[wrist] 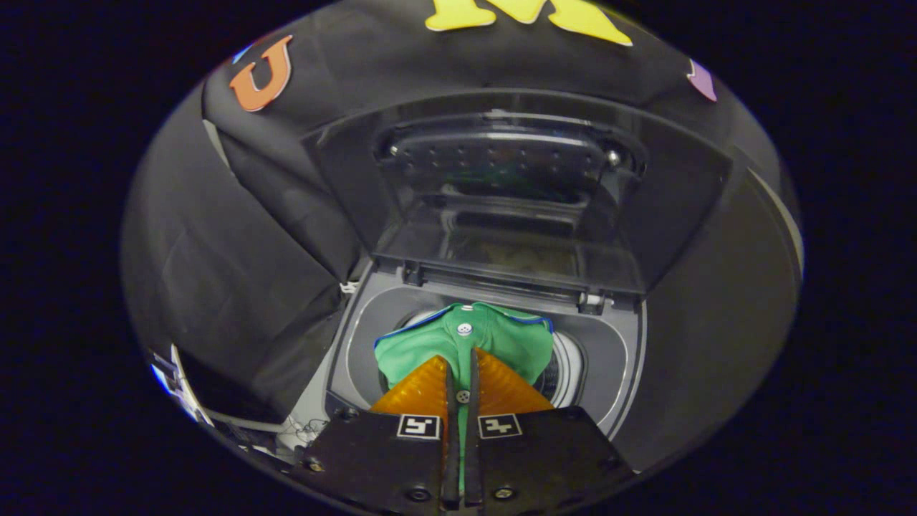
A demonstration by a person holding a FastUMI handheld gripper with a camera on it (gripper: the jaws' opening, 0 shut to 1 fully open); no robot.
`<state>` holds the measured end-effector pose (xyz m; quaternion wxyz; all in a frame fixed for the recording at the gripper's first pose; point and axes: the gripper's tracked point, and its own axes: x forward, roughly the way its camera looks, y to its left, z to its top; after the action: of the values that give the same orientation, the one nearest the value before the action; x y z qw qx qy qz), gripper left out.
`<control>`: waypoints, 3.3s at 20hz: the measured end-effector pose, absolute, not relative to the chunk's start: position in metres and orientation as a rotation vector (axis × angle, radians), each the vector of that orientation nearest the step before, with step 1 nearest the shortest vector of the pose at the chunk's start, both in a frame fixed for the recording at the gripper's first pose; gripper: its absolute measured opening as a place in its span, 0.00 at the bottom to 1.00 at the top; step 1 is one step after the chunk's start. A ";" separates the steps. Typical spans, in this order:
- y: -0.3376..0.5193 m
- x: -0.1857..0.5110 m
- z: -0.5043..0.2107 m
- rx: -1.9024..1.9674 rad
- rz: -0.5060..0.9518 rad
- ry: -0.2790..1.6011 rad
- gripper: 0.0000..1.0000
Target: Put the clothes into the washing machine and then close the washing machine lid.
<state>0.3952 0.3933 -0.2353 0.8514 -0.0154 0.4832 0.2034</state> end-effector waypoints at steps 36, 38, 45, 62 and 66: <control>0.373 0.367 -0.336 -0.041 0.284 1.238 0.98; 0.372 0.369 -0.328 -0.057 0.296 1.216 0.98; 0.372 0.376 -0.281 -0.032 0.327 1.165 0.98; 0.349 0.426 -0.065 0.090 0.345 0.831 0.98; 0.344 0.448 -0.032 0.064 0.344 0.744 0.98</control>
<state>0.4477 0.3442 -0.0323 0.9167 0.0309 0.3615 0.1672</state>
